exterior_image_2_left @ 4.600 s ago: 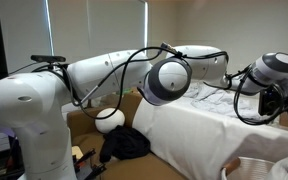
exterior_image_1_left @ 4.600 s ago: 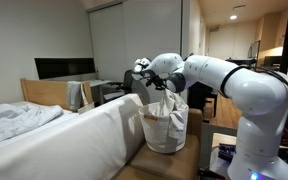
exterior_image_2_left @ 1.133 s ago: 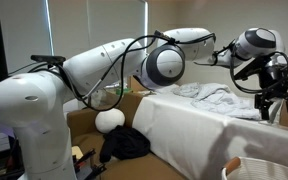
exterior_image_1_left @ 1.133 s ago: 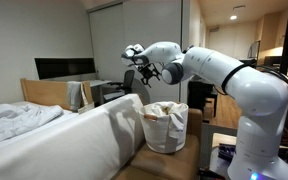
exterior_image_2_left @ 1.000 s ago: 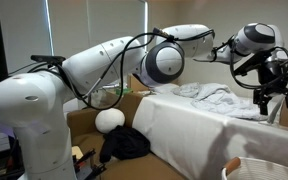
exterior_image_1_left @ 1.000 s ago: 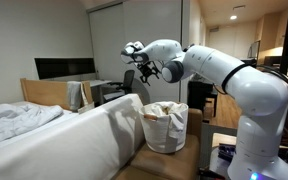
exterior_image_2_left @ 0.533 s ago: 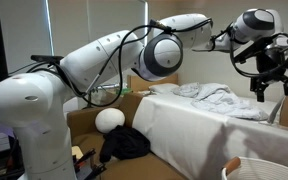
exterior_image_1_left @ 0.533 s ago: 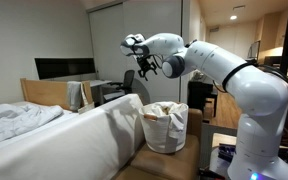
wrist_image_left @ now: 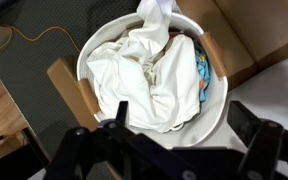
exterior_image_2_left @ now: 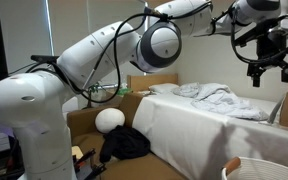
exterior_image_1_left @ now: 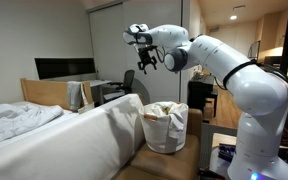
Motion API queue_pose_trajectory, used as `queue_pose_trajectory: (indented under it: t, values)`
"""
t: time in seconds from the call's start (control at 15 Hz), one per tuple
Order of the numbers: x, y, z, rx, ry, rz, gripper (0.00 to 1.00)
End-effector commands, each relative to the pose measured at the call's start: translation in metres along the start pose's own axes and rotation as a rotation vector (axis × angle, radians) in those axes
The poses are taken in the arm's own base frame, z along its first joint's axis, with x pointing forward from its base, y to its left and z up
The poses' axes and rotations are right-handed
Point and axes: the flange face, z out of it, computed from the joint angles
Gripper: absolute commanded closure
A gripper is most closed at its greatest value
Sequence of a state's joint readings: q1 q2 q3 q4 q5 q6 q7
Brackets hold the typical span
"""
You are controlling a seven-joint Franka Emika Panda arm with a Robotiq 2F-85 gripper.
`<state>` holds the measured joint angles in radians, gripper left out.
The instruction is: Put the white jersey in the laundry basket
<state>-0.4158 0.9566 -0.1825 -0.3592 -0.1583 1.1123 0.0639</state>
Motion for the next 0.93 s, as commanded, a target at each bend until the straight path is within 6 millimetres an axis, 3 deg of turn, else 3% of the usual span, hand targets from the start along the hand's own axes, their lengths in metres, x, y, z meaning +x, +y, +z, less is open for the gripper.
queue_pose_trajectory:
  t: [0.0, 0.4, 0.87]
  values:
    - [-0.014, 0.02, -0.019, 0.087, -0.009, -0.042, 0.0]
    - [-0.024, 0.039, -0.036, 0.107, 0.015, -0.024, 0.0]
    - [-0.02, 0.035, -0.035, 0.081, 0.035, 0.007, 0.0]
